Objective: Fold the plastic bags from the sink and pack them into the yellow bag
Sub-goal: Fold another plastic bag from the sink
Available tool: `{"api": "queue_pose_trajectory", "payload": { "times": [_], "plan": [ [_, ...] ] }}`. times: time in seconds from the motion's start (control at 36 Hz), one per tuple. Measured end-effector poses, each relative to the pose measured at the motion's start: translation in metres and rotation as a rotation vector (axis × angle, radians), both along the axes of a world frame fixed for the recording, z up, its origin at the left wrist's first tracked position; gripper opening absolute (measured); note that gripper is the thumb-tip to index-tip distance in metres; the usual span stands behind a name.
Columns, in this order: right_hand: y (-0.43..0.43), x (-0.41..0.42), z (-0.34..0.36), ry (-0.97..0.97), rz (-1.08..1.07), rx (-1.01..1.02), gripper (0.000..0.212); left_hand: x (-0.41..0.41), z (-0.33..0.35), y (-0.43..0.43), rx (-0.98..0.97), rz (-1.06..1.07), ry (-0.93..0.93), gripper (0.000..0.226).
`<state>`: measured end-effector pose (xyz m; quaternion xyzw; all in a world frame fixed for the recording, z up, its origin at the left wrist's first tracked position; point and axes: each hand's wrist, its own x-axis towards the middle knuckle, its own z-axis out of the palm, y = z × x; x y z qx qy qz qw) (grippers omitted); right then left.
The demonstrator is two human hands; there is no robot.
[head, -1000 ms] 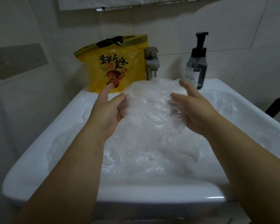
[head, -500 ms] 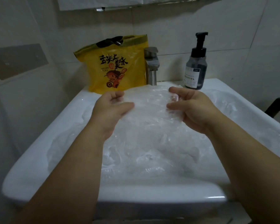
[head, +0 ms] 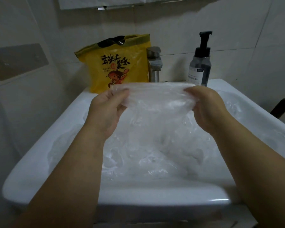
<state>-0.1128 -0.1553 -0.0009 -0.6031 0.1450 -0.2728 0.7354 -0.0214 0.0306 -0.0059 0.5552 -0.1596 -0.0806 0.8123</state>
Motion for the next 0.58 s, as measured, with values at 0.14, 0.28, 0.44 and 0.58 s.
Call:
{"api": "queue_pose_trajectory", "payload": {
  "times": [0.14,0.28,0.44,0.58],
  "plan": [
    [0.003,-0.002,-0.001,0.033,0.0,-0.042,0.013,-0.001,-0.001,-0.002,0.05,0.048,-0.022,0.013],
    [0.0,-0.001,-0.004,0.118,0.044,-0.148,0.008,0.007,-0.008,0.002,0.188,0.214,-0.025,0.01],
    [-0.006,-0.004,-0.007,0.159,0.084,-0.429,0.014,0.002,-0.007,0.005,0.422,0.379,-0.238,0.059],
    [-0.005,-0.005,-0.006,0.113,0.154,-0.379,0.017,-0.013,-0.002,0.005,0.669,0.04,-0.261,0.082]
  ]
}}
